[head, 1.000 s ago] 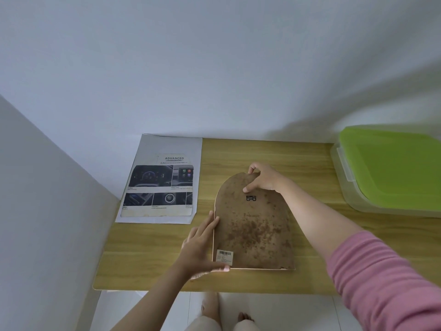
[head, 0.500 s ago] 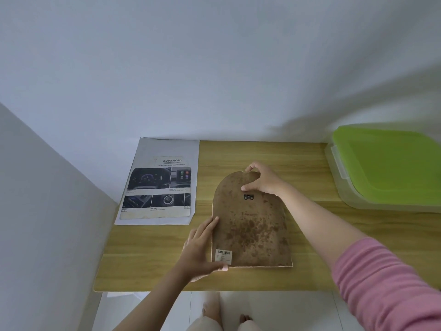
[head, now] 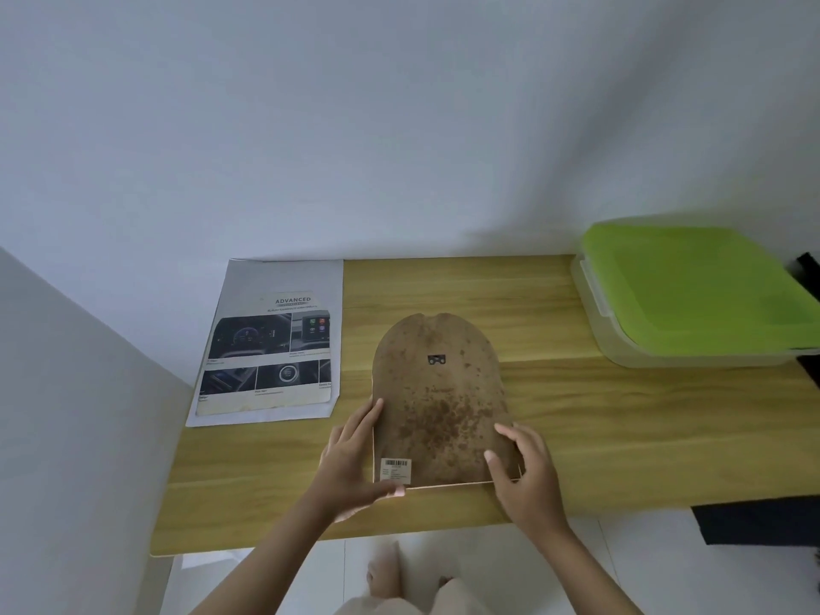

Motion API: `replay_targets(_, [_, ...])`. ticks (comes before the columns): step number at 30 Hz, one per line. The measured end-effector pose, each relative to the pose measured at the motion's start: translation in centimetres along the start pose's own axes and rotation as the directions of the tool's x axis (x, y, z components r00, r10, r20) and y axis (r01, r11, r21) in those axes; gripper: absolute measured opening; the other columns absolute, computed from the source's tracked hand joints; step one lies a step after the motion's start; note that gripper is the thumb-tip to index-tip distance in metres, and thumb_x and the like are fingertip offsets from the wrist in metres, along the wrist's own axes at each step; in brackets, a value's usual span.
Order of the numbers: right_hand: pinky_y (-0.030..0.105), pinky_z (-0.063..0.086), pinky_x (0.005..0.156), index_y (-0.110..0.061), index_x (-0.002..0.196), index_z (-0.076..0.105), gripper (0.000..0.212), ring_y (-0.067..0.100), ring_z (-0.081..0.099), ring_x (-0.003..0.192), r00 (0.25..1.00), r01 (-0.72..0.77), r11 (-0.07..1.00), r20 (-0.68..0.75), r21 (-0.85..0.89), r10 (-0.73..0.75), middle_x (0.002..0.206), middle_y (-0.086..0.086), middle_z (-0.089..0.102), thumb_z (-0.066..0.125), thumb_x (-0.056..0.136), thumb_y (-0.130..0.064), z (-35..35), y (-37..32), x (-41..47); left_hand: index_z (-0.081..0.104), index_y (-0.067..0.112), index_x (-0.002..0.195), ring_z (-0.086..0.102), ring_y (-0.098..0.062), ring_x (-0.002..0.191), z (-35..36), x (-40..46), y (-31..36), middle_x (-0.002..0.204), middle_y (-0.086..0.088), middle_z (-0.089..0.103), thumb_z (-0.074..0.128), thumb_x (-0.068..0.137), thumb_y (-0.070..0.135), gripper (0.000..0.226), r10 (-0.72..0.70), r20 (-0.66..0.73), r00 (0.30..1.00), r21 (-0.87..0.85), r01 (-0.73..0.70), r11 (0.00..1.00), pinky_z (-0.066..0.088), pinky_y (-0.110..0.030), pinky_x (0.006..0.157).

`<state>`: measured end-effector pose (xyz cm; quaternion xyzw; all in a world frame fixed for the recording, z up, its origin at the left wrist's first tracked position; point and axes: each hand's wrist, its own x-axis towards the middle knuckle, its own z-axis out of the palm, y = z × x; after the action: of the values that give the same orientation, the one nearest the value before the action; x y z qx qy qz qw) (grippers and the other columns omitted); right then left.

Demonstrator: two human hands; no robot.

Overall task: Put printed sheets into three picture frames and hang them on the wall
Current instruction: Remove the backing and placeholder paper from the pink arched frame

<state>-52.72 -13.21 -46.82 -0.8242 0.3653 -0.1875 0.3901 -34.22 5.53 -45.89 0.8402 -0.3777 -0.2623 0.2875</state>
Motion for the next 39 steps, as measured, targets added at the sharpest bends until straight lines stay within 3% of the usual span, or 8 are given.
replay_targets(7, [0.02, 0.039, 0.092, -0.019, 0.122, 0.06, 0.041, 0.011, 0.046, 0.127, 0.998, 0.022, 0.995, 0.068, -0.093, -0.015, 0.139, -0.002, 0.046, 0.069, 0.081, -0.023, 1.0, -0.5, 0.6, 0.007, 0.031, 0.148, 0.017, -0.015, 0.138, -0.9, 0.1, -0.2, 0.155, 0.011, 0.011, 0.084, 0.047, 0.051, 0.128, -0.049, -0.034, 0.998, -0.08, 0.046, 0.996, 0.02, -0.042, 0.115])
replay_targets(13, [0.031, 0.045, 0.098, -0.019, 0.119, 0.061, 0.043, 0.015, 0.047, 0.125, 0.989, 0.125, 0.991, 0.085, -0.052, -0.12, 0.134, 0.003, 0.048, 0.064, 0.079, -0.033, 1.7, -1.3, 1.4, 0.006, 0.031, 0.148, 0.018, -0.012, 0.129, -2.7, 0.1, 0.4, 0.153, 0.014, 0.012, 0.086, 0.05, 0.044, 0.127, -0.058, -0.092, 0.994, -0.017, 0.057, 0.998, 0.025, -0.043, 0.112])
replay_targets(17, [0.004, 0.035, 0.092, -0.018, 0.123, 0.058, 0.047, 0.019, 0.047, 0.117, 0.982, 0.175, 0.985, 0.079, 0.002, -0.175, 0.13, 0.009, 0.042, 0.07, 0.079, -0.027, 0.6, -1.4, 2.6, 0.013, 0.027, 0.148, 0.021, -0.013, 0.132, -3.1, 0.8, 2.3, 0.15, 0.011, 0.016, 0.087, 0.055, 0.037, 0.12, -0.013, -0.132, 0.991, -0.02, 0.01, 1.0, 0.026, -0.04, 0.114])
replay_targets(21, [0.021, 0.046, 0.089, -0.014, 0.124, 0.057, 0.052, 0.021, 0.05, 0.109, 0.977, 0.207, 0.978, 0.041, 0.017, -0.207, 0.124, 0.01, 0.039, 0.075, 0.075, -0.015, -2.2, -0.4, 4.8, 0.024, 0.017, 0.146, 0.031, -0.018, 0.131, -1.3, 2.2, 5.6, 0.144, -0.003, 0.027, 0.087, 0.058, 0.028, 0.108, -0.001, -0.146, 0.989, -0.025, -0.002, 1.0, 0.038, -0.04, 0.109])
replay_targets(25, [0.003, 0.035, 0.083, -0.012, 0.125, 0.056, 0.053, 0.018, 0.046, 0.106, 0.989, 0.147, 0.989, 0.022, -0.007, -0.146, 0.124, 0.01, 0.037, 0.074, 0.076, -0.009, -6.4, 2.0, 6.9, 0.027, 0.015, 0.145, 0.035, -0.011, 0.123, 2.2, 4.0, 10.0, 0.14, -0.003, 0.027, 0.084, 0.063, 0.027, 0.1, -0.015, -0.147, 0.989, -0.038, 0.009, 0.999, 0.04, -0.016, 0.102])
replay_targets(29, [0.018, 0.038, 0.088, -0.013, 0.127, 0.055, 0.053, 0.022, 0.046, 0.111, 0.994, 0.086, 0.996, 0.068, -0.027, -0.084, 0.123, 0.006, 0.034, 0.072, 0.078, -0.01, -10.2, 5.4, 8.9, 0.033, 0.013, 0.142, 0.034, -0.009, 0.12, 5.8, 6.1, 14.1, 0.14, -0.003, 0.026, 0.08, 0.069, 0.025, 0.088, -0.058, -0.141, 0.988, -0.072, 0.048, 0.996, 0.03, 0.01, 0.082])
replay_targets(35, [0.024, 0.034, 0.098, -0.014, 0.129, 0.052, 0.052, 0.024, 0.042, 0.118, 0.985, 0.008, 0.997, 0.17, -0.077, 0.006, 0.125, 0.01, 0.036, 0.07, 0.081, -0.018, -12.8, 9.7, 11.2, 0.038, 0.006, 0.14, 0.029, -0.02, 0.137, 10.5, 8.2, 17.5, 0.149, -0.008, 0.026, 0.075, 0.074, 0.022, 0.077, -0.194, -0.139, 0.971, -0.082, 0.184, 0.979, 0.036, -0.026, 0.109])
replay_targets(39, [0.031, 0.032, 0.101, -0.018, 0.133, 0.046, 0.06, 0.027, 0.036, 0.118, 0.963, 0.084, 0.979, 0.267, -0.184, -0.033, 0.125, 0.011, 0.034, 0.07, 0.08, -0.033, -12.9, 11.3, 12.2, 0.041, 0.008, 0.138, 0.018, -0.02, 0.144, 12.3, 8.8, 18.2, 0.156, -0.01, 0.017, 0.069, 0.08, 0.02, 0.066, -0.259, -0.165, 0.952, -0.03, 0.258, 0.966, 0.02, -0.026, 0.114])
